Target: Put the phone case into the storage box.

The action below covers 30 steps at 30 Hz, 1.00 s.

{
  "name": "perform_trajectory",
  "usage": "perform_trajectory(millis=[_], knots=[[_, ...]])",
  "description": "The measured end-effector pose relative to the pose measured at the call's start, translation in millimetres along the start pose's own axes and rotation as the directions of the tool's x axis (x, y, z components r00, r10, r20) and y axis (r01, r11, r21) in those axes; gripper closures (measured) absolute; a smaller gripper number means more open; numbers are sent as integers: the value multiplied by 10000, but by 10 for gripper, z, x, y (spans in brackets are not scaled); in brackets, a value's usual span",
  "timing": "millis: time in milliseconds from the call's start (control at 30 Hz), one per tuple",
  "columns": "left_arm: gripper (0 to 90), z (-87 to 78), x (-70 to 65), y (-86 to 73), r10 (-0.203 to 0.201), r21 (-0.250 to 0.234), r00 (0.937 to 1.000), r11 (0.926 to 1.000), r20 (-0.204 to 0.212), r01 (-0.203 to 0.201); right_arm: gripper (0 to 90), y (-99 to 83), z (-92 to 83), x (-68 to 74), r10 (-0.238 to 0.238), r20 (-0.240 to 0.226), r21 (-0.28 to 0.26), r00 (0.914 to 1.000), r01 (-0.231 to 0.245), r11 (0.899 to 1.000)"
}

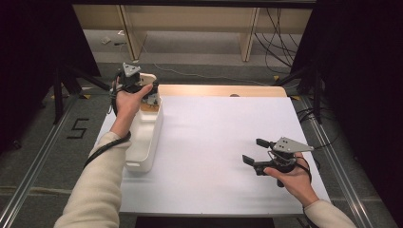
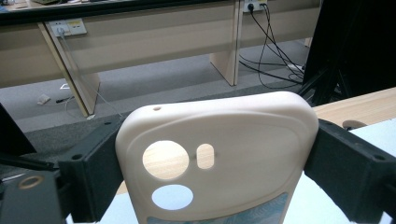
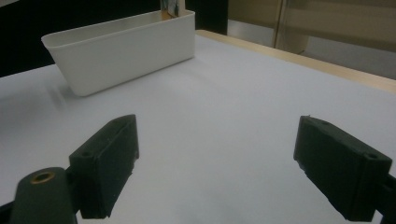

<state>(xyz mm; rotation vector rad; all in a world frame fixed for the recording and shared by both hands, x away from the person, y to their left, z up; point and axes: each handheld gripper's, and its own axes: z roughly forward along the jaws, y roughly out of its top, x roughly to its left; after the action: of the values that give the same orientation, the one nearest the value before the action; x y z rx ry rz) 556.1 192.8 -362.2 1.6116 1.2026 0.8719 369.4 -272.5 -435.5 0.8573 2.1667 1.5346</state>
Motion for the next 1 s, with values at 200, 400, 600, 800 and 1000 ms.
perform_trajectory(millis=[200,400,600,800,1000], knots=[[105,27,6,-5,-51,30,10000,10000,6,51,150,0,0,-2,0,-5,-2,10000,0,10000],[105,47,6,-1,-17,85,10000,10000,-21,17,150,-2,0,-1,4,-10,29,10000,-3,10000],[104,72,13,-7,31,176,10000,9998,-55,-30,150,-2,0,-3,13,-3,20,10000,-13,10000],[103,100,17,-16,60,215,10000,9998,-52,-59,150,-2,2,-3,14,-9,4,10000,-14,10000],[103,126,18,-25,62,229,10000,9997,-49,-60,151,-2,0,-4,15,-20,38,10000,-15,10000]])
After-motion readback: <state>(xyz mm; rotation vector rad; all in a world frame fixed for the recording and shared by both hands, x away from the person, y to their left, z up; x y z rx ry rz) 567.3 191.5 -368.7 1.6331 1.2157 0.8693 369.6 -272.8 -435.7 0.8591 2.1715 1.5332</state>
